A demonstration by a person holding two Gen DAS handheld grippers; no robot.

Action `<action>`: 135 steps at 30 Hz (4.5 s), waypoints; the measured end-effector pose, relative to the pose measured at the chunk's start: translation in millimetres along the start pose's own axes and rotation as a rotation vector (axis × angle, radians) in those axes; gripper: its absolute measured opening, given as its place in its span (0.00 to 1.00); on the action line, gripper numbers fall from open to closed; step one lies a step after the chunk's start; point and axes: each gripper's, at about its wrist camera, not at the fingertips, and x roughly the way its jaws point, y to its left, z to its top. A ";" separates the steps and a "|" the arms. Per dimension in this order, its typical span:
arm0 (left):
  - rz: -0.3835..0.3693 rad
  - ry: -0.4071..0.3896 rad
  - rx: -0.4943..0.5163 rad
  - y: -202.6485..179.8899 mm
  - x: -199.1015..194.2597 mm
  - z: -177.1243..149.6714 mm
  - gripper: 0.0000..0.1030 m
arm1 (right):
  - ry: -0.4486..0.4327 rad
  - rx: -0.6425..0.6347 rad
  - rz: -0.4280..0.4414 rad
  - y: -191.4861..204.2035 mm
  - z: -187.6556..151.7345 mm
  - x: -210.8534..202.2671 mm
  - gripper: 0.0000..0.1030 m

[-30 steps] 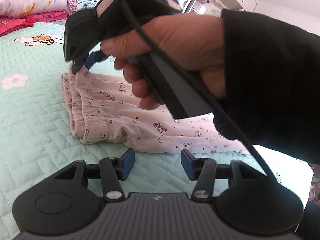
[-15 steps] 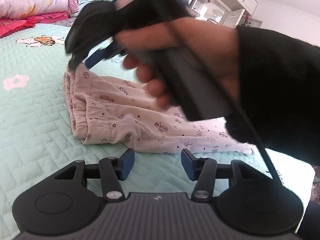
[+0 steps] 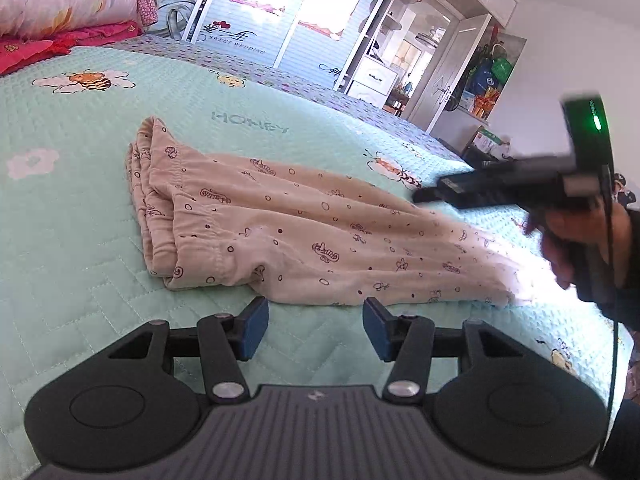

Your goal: Fold clothes

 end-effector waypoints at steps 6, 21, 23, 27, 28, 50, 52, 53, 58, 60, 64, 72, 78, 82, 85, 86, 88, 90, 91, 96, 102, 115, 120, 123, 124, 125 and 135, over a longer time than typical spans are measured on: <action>-0.007 -0.011 -0.017 1.4 8.8 1.1 0.55 | 0.018 -0.050 0.019 -35.7 -12.1 3.4 0.45; 0.004 0.025 0.036 -22.4 31.1 1.0 0.58 | 0.123 -0.119 0.120 -71.4 11.8 66.9 0.01; 0.006 0.029 0.046 -24.5 33.8 1.3 0.58 | 0.128 -0.108 0.121 -75.5 15.6 75.4 0.01; 0.005 0.031 0.048 -25.1 34.6 1.3 0.60 | 0.177 -0.096 0.140 -76.9 7.0 83.0 0.10; 0.005 0.031 0.048 -25.1 34.3 1.2 0.60 | 0.154 -0.051 0.142 -82.5 4.7 75.8 0.14; -0.181 -0.024 0.220 -166.4 48.2 -1.5 0.59 | 0.073 0.073 -0.077 -248.2 -148.0 -68.5 0.46; -0.208 -0.012 0.218 -184.0 57.1 -5.9 0.60 | 0.076 0.047 -0.045 -260.0 -152.3 -60.5 0.46; -0.209 0.001 0.206 -188.4 62.4 -8.6 0.60 | 0.081 0.044 -0.026 -265.1 -154.1 -55.8 0.46; -0.204 0.081 0.186 -202.7 84.6 -20.2 0.59 | 0.108 0.020 0.061 -286.1 -158.6 -30.7 0.45; -0.205 0.100 0.201 -207.8 89.5 -22.2 0.60 | 0.124 0.009 0.104 -291.8 -159.5 -20.1 0.44; -0.208 0.121 0.210 -215.5 95.5 -23.4 0.60 | 0.156 -0.033 0.142 -290.7 -160.2 -9.3 0.01; -0.214 0.139 0.228 -223.4 95.9 -28.2 0.60 | 0.121 0.003 0.170 -310.7 -154.6 -18.5 0.01; -0.207 0.154 0.238 -226.1 97.7 -31.0 0.60 | 0.179 -0.084 0.143 -296.4 -160.0 -3.1 0.10; -0.195 0.163 0.246 -225.9 97.4 -32.5 0.60 | 0.164 -0.066 0.143 -301.9 -156.7 -7.3 0.00; -0.184 0.161 0.240 -223.9 96.9 -32.5 0.60 | 0.093 -0.020 0.097 -316.2 -148.4 -21.8 0.00; -0.183 0.161 0.240 -224.0 97.1 -32.4 0.60 | 0.079 -0.004 0.088 -321.7 -146.6 -25.8 0.00; -0.184 0.161 0.243 -225.1 97.3 -32.6 0.60 | 0.077 0.007 0.098 -326.5 -146.4 -28.6 0.01; -0.188 0.163 0.243 -226.3 97.7 -33.4 0.60 | 0.123 -0.036 0.136 -316.7 -152.4 -21.6 0.05; -0.186 0.166 0.245 -227.1 98.1 -34.1 0.60 | 0.137 -0.069 0.141 -309.1 -155.6 -18.0 0.15; -0.181 0.183 0.253 -227.5 99.9 -37.6 0.60 | 0.162 -0.153 0.136 -287.9 -159.5 -3.2 0.23; -0.173 0.185 0.250 -225.7 101.7 -39.8 0.60 | 0.195 -0.175 0.162 -284.7 -157.1 2.6 0.00; -0.160 0.188 0.255 -227.0 100.6 -41.1 0.60 | 0.132 -0.106 0.119 -302.0 -147.8 -5.3 0.05; -0.156 0.192 0.251 -226.2 102.5 -43.2 0.60 | 0.149 -0.206 0.147 -274.9 -154.6 2.3 0.27; -0.155 0.192 0.253 -226.2 102.2 -43.5 0.60 | 0.157 -0.230 0.135 -270.7 -154.2 7.7 0.30; -0.156 0.192 0.251 -225.7 102.3 -43.4 0.60 | 0.163 -0.234 0.144 -270.7 -154.0 8.4 0.24; -0.156 0.192 0.251 -225.6 102.2 -43.4 0.60 | 0.172 -0.229 0.156 -271.6 -153.2 8.8 0.12; -0.152 0.190 0.250 -226.1 101.5 -44.0 0.60 | 0.098 -0.196 0.081 -294.4 -135.3 -13.8 0.00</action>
